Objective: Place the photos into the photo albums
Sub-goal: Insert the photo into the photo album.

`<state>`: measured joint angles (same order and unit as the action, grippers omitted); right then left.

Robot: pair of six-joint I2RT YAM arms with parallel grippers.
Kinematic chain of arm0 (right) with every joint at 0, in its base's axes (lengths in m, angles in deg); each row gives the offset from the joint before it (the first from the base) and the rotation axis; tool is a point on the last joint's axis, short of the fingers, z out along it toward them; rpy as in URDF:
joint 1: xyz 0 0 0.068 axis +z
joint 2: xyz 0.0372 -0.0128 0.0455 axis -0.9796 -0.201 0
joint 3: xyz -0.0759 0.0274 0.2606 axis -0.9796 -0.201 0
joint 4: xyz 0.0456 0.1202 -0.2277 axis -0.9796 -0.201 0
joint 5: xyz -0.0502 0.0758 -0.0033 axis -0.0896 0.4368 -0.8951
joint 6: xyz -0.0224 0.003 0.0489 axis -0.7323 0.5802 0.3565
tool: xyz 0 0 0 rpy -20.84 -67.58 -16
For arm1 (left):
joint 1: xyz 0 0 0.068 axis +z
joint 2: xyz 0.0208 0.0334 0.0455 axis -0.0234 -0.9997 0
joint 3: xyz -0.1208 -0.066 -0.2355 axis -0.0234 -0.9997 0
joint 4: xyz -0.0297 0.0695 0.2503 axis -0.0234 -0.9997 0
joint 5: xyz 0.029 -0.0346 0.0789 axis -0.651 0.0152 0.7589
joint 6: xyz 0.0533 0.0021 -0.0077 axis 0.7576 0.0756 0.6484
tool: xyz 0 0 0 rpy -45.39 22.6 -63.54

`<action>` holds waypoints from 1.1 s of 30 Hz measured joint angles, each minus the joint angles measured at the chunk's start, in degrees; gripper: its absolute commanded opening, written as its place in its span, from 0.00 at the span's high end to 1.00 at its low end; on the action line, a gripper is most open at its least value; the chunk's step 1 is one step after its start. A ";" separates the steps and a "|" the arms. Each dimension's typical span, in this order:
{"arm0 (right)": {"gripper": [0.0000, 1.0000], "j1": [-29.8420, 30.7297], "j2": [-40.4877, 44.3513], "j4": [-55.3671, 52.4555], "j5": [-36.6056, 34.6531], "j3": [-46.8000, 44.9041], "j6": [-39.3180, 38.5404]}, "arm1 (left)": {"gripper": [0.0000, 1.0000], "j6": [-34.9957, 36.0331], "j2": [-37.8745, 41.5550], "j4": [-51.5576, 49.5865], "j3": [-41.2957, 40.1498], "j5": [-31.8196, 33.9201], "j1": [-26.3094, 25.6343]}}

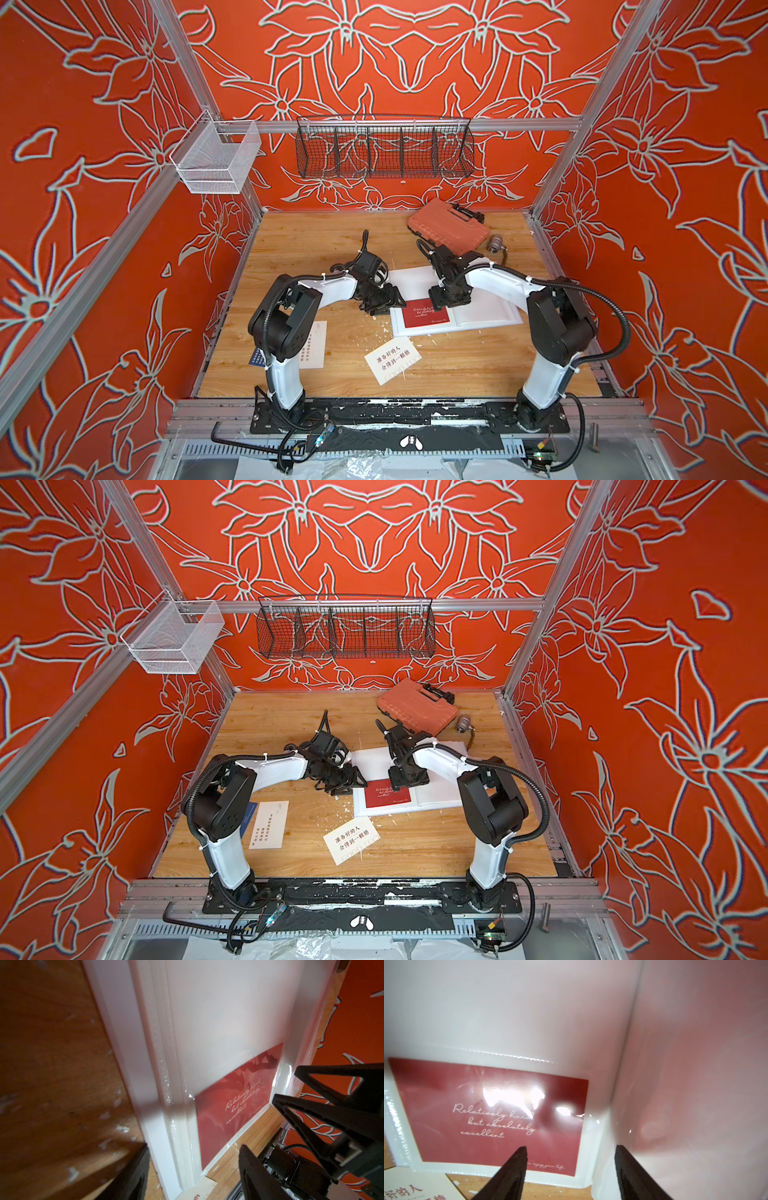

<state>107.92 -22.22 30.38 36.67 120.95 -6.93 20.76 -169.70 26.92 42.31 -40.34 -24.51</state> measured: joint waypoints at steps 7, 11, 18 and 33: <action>0.30 -4.55 0.17 0.59 -0.66 -1.03 -1.60 | 0.33 0.00 0.00 -0.15 0.04 0.28 0.00; 0.30 -5.86 1.60 1.05 -0.52 -1.77 -2.64 | 0.31 0.07 1.03 -0.68 0.04 2.10 -0.09; 0.32 -5.03 10.51 2.25 5.35 -1.57 -3.28 | 0.22 -0.07 9.25 -4.11 -0.02 7.39 0.52; 0.37 7.69 11.45 6.25 18.25 -7.87 -1.20 | 0.01 -9.68 25.92 -15.23 -17.18 11.91 2.60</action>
<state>115.61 -10.77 36.64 54.92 113.08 -8.13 11.08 -143.77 11.69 25.13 -28.42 -21.90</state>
